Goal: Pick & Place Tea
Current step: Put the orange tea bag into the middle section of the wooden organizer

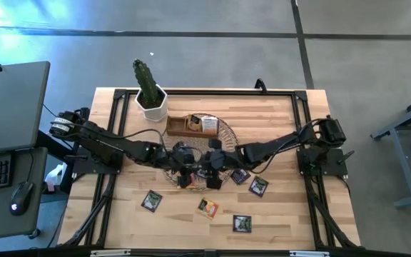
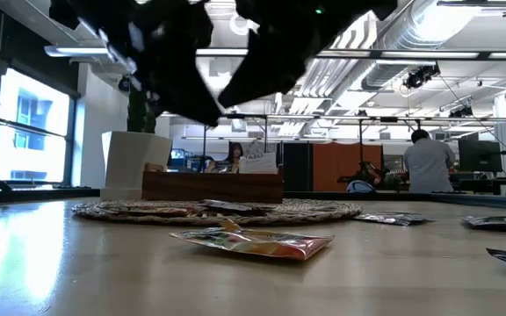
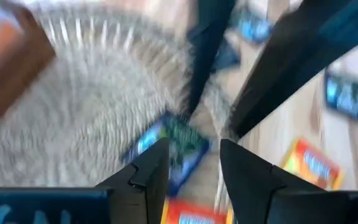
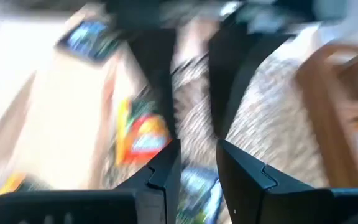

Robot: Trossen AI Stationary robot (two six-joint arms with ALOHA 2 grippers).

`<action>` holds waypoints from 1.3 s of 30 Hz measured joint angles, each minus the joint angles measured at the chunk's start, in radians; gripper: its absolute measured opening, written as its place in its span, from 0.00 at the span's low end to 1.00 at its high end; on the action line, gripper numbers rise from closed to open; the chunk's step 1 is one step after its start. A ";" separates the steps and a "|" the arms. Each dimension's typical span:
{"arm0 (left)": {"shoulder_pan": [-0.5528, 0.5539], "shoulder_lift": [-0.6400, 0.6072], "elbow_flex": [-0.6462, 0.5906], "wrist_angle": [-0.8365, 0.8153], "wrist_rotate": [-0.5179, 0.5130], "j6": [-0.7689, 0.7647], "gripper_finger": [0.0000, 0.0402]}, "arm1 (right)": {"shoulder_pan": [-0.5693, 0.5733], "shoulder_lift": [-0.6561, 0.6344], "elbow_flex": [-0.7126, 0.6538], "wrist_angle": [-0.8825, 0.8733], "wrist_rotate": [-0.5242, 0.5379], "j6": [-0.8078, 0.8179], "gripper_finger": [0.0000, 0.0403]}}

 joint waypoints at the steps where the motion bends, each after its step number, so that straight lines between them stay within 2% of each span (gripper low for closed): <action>1: 0.000 0.000 0.000 -0.036 0.022 -0.004 0.35 | 0.008 0.000 0.000 -0.029 -0.003 -0.001 0.24; 5: -0.001 0.000 0.000 -0.151 0.146 -0.058 0.35 | 0.036 0.000 0.000 -0.080 -0.020 -0.001 0.24; 10: 0.002 0.052 -0.003 -0.265 0.149 -0.322 0.35 | 0.058 0.033 0.000 0.031 -0.082 -0.055 0.24; 14: 0.019 0.053 0.002 -0.315 0.240 -0.334 0.35 | 0.062 0.070 0.000 0.101 -0.106 -0.123 0.24; 18: 0.036 0.053 0.000 -0.399 0.325 -0.417 0.35 | 0.052 0.110 0.000 0.114 -0.099 -0.132 0.24; 24: 0.032 0.054 0.000 -0.454 0.331 -0.413 0.35 | 0.030 0.200 0.000 0.178 -0.099 -0.144 0.24; 28: 0.032 0.054 0.001 -0.433 0.330 -0.413 0.35 | 0.018 0.260 -0.001 0.220 -0.119 -0.150 0.24; 36: 0.032 0.055 0.000 -0.382 0.305 -0.417 0.35 | 0.010 0.297 0.003 0.231 -0.098 -0.159 0.24; 39: 0.032 0.096 0.001 -0.378 0.306 -0.448 0.35 | 0.008 0.297 0.003 0.232 -0.104 -0.159 0.24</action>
